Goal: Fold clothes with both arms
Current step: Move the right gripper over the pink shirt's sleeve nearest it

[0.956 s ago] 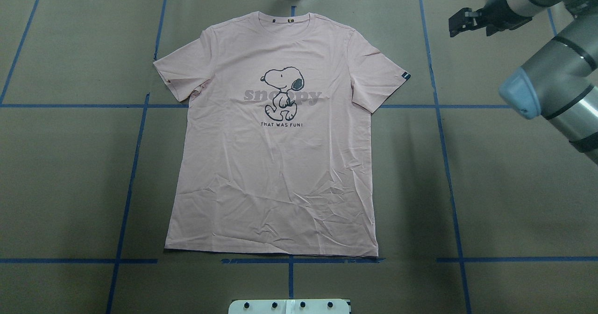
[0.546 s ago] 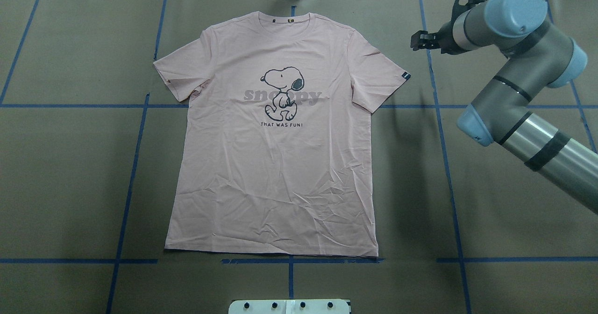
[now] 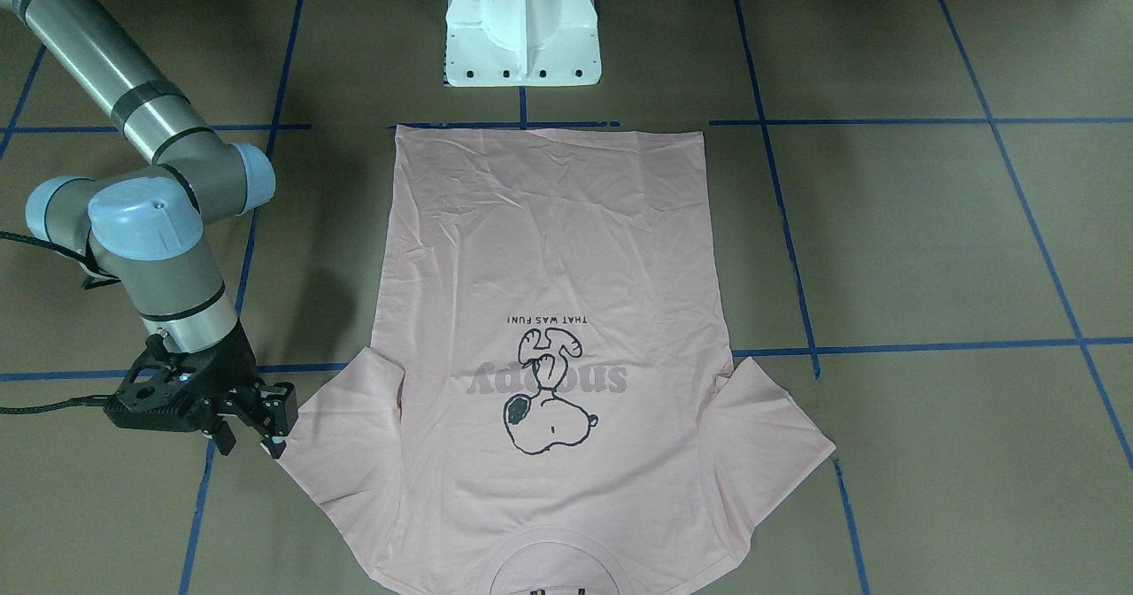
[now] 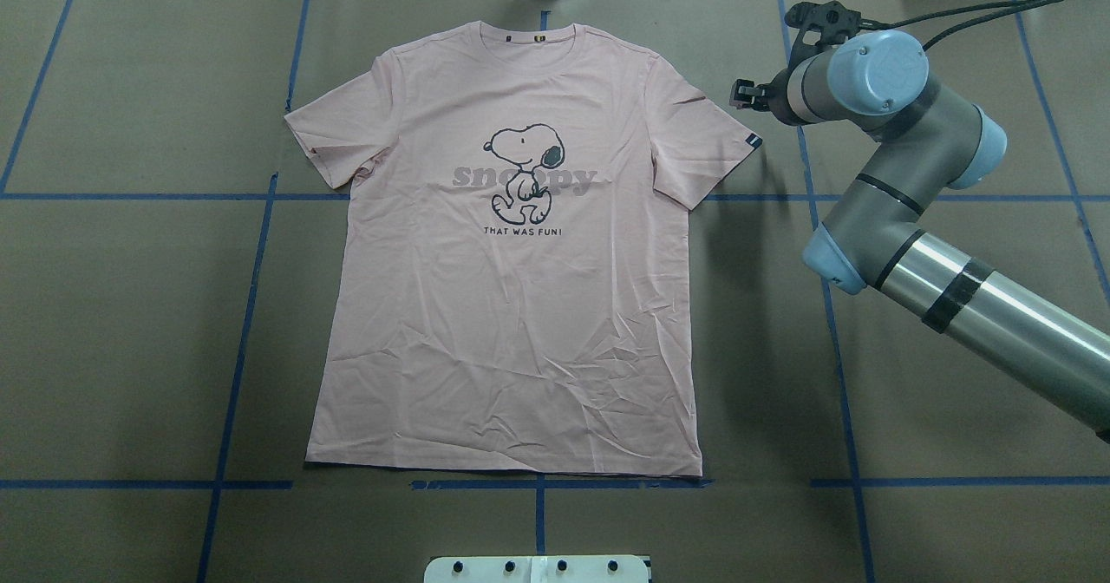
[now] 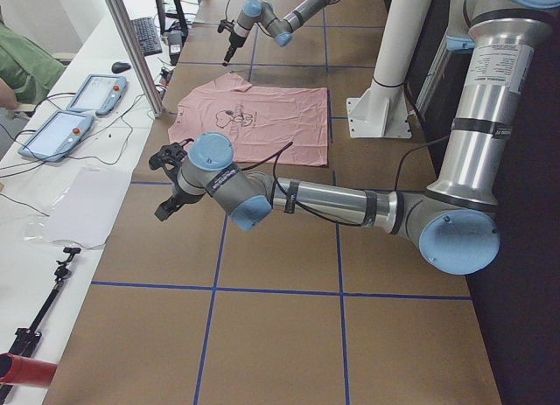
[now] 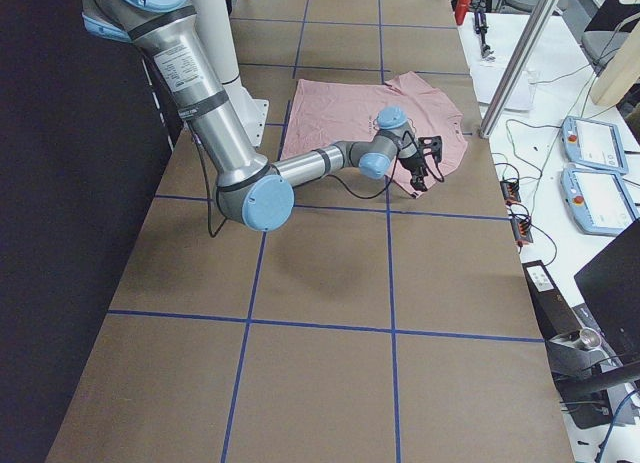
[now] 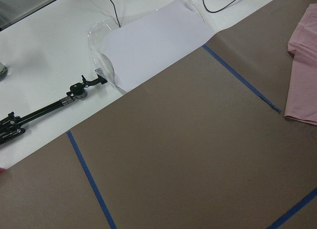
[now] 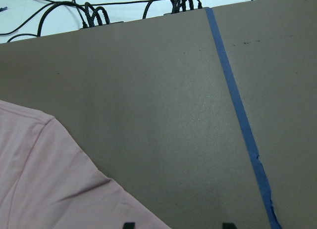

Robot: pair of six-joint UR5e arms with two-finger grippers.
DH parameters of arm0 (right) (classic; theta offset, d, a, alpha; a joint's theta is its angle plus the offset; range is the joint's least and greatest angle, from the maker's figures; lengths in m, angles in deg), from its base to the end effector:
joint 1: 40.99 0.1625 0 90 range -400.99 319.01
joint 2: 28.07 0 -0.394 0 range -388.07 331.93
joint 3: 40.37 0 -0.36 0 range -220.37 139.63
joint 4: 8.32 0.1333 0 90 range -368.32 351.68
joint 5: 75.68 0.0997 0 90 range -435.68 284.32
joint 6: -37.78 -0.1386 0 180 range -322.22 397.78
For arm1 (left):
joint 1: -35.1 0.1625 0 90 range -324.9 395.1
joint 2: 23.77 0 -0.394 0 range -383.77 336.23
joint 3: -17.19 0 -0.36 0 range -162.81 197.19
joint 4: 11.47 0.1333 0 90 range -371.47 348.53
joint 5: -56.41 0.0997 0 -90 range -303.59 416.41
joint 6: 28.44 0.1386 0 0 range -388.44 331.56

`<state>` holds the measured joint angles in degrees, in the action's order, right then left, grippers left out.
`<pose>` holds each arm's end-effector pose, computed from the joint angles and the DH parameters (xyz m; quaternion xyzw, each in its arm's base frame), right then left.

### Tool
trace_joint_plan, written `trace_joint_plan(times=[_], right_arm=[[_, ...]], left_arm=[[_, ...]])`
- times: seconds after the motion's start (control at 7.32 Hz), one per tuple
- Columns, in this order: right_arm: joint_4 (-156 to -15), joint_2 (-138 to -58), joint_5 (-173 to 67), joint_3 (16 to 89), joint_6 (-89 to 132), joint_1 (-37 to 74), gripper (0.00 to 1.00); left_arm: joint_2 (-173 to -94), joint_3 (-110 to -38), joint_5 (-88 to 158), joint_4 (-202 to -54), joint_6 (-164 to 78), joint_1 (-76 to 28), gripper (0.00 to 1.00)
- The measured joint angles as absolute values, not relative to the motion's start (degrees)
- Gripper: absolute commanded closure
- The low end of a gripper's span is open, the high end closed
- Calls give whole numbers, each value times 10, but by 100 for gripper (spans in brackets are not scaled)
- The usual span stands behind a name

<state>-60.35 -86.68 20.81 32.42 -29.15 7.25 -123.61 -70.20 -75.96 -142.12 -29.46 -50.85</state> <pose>-0.3946 -0.6185 0.4164 0.2145 -0.3862 0.1711 0.8807 0.0003 -0.5687 0.5001 0.3634 0.3467 0.1691 0.8480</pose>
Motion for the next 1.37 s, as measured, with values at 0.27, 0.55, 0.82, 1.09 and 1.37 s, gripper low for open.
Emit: trace_joint_plan(times=[0.27, 0.55, 0.82, 1.09, 1.37], right_arm=[[-603, -856, 199, 303, -293, 61, 34], [-603, -855, 189, 294, -292, 49, 35], [-603, -857, 184, 288, -291, 45, 36], [-603, -858, 180, 287, -289, 44, 41], [-604, -859, 176, 285, -289, 43, 41]], left_arm=[[-1236, -702, -760, -1421, -295, -509, 0], [-1236, -702, -760, -1421, -295, -509, 0], [-1236, -702, -760, -1421, -295, -509, 0], [-1236, -702, -760, -1421, -295, -509, 0], [-1236, -702, -760, -1421, -295, -509, 0]])
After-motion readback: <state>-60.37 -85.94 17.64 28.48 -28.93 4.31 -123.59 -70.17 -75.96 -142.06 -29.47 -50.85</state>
